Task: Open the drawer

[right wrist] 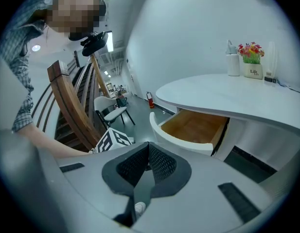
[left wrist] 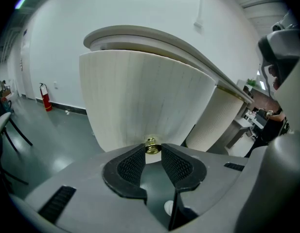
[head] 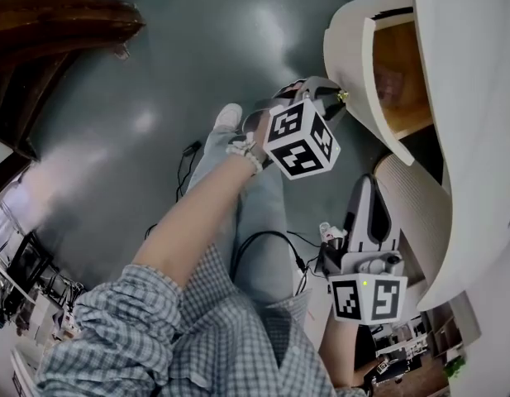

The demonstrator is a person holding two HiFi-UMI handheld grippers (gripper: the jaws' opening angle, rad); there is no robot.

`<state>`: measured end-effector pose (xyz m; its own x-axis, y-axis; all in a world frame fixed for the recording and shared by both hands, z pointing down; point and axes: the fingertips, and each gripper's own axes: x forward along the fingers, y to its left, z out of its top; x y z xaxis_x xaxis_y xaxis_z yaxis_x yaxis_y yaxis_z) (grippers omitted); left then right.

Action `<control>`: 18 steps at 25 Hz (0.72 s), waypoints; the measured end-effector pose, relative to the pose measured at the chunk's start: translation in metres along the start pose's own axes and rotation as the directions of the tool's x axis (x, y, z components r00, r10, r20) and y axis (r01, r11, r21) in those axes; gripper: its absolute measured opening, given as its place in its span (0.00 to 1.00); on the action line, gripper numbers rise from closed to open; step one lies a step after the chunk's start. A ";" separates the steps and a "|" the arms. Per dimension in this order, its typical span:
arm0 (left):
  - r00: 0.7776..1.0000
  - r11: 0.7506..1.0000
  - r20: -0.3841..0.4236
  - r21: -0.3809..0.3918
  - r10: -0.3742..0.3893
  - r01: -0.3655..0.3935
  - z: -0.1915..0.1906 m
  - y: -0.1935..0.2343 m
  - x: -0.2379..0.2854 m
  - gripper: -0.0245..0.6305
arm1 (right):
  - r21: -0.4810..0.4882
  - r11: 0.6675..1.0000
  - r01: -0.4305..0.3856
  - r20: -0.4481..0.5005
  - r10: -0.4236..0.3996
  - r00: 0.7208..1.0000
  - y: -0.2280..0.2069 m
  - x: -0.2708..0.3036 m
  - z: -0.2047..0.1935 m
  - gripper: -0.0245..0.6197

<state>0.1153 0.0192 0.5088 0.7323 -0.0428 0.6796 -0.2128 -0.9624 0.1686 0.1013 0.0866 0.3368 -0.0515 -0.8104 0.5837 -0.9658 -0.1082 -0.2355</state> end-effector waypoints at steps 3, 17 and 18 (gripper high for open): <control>1.000 1.000 -0.016 0.009 -0.003 0.004 -0.011 -0.004 -0.009 0.20 | 0.001 1.000 0.002 0.011 -0.002 1.000 0.000 -0.002 0.002 0.05; 0.998 1.000 -0.069 0.006 0.002 -0.001 -0.045 -0.011 -0.043 0.20 | 0.013 1.000 0.012 0.041 -0.013 0.999 0.010 -0.011 0.010 0.05; 0.997 1.000 -0.073 0.007 0.000 0.001 -0.047 -0.012 -0.044 0.20 | 0.015 1.000 0.013 0.043 -0.014 0.999 0.011 -0.011 0.011 0.05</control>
<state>0.0550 0.0451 0.5101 0.6832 -0.0231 0.7298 -0.2076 -0.9644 0.1638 0.0937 0.0881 0.3192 -0.0272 -0.8328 0.5529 -0.9626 -0.1273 -0.2391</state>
